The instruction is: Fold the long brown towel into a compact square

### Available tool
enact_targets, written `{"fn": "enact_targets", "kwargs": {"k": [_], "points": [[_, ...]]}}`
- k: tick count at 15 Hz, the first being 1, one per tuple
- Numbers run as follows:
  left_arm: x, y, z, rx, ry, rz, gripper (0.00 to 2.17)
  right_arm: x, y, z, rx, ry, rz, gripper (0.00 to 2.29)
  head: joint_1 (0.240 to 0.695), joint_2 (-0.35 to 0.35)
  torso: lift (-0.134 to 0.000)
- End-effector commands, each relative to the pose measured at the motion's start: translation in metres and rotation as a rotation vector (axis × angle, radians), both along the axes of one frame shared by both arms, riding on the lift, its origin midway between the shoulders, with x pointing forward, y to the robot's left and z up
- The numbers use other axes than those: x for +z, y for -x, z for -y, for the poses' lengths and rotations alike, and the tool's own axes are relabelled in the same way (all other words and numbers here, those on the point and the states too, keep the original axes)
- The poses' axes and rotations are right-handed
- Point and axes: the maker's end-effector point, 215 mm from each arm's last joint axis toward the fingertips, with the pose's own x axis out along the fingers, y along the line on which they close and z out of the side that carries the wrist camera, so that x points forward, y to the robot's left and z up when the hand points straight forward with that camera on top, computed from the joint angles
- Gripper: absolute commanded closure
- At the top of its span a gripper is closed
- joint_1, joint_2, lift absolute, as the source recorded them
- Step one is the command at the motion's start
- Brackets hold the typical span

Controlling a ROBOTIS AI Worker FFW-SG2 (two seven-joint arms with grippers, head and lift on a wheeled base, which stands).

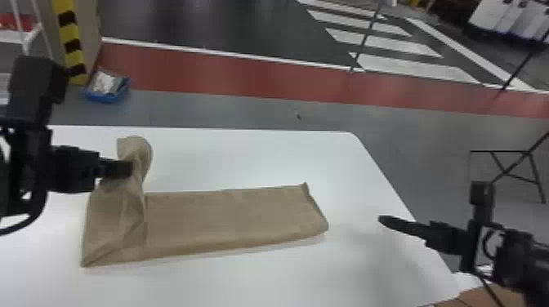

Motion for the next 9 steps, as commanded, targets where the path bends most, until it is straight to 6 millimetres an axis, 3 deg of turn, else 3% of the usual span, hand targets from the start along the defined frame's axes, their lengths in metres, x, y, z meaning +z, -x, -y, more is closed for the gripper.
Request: {"fn": "enact_targets", "kwargs": {"k": [1,5,8,9], "points": [[-0.023,0.017,0.017,-0.033,-0.016,-0.043,2.14,0.001,0.000,-0.001,0.003,-0.006,0.003,0.06,0.695,-0.350,-0.124],[-0.049,0.019,0.031,-0.063,-0.070,-0.026,2.14,-0.001,0.003,-0.003,0.009,-0.014,-0.001,0.06,0.695,-0.350,-0.124],[-0.054,0.021,0.038,-0.082,-0.073,-0.022,2.11,0.002,0.008,0.007,0.003,-0.002,-0.001,0.06,0.695,-0.350,-0.124],[-0.055,0.028,0.046,-0.101,-0.070,-0.024,1.36,0.004,0.007,0.010,0.003,0.004,0.006,0.06,0.695,-0.350,-0.124]]}}
